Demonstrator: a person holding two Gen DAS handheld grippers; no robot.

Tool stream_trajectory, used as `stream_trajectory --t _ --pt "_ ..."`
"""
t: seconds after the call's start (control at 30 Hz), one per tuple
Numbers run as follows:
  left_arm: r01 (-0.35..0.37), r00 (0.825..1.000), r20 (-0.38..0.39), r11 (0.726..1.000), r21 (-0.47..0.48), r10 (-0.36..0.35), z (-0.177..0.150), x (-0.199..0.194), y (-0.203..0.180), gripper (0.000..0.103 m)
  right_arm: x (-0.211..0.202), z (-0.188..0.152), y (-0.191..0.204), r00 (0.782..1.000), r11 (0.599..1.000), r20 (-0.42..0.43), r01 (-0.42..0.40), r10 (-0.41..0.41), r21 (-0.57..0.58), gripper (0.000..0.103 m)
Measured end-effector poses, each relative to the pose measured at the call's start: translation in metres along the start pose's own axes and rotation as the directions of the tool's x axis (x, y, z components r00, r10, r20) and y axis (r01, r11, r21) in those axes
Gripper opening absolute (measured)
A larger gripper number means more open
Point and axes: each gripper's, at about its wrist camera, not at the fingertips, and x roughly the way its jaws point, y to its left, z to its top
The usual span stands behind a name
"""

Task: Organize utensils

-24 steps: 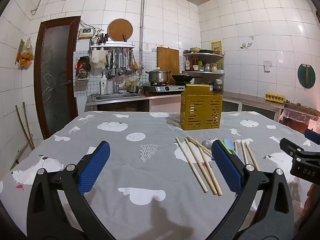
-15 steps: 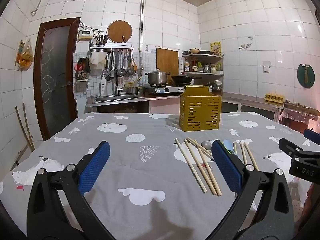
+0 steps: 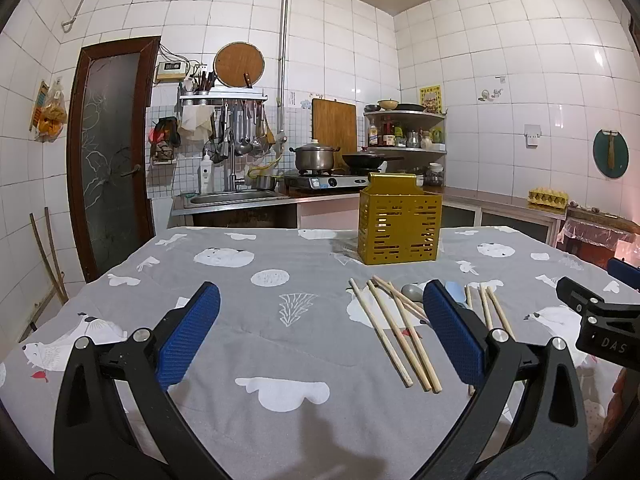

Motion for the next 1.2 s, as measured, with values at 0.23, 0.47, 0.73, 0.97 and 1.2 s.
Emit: stream_trajectory --t 0.23,0.47,0.73,0.97,1.2 --pt "0.0 1.0 0.002 1.0 0.0 0.0 0.002 -0.001 -0.001 0.098 -0.007 0.002 -0.005 1.0 1.0 0.002 0.002 -0.002 0.0 0.099" --pt "0.001 1.0 0.009 1.0 -0.002 -0.001 0.003 -0.003 -0.003 0.098 -0.006 0.001 -0.009 1.0 1.0 0.007 0.002 -0.002 0.002 0.099" --pt "0.005 1.0 0.017 1.0 -0.002 -0.005 0.01 -0.005 -0.008 0.098 -0.018 0.009 -0.006 1.0 1.0 0.014 0.008 -0.008 0.005 0.099" --pt "0.007 1.0 0.022 1.0 -0.005 -0.007 0.004 -0.009 -0.002 0.098 -0.018 0.009 -0.005 1.0 1.0 0.013 0.008 -0.008 0.007 0.099" --pt "0.007 1.0 0.021 1.0 -0.006 -0.007 0.004 -0.009 -0.001 0.098 -0.019 0.01 -0.005 1.0 1.0 0.016 0.01 -0.01 0.008 0.099"
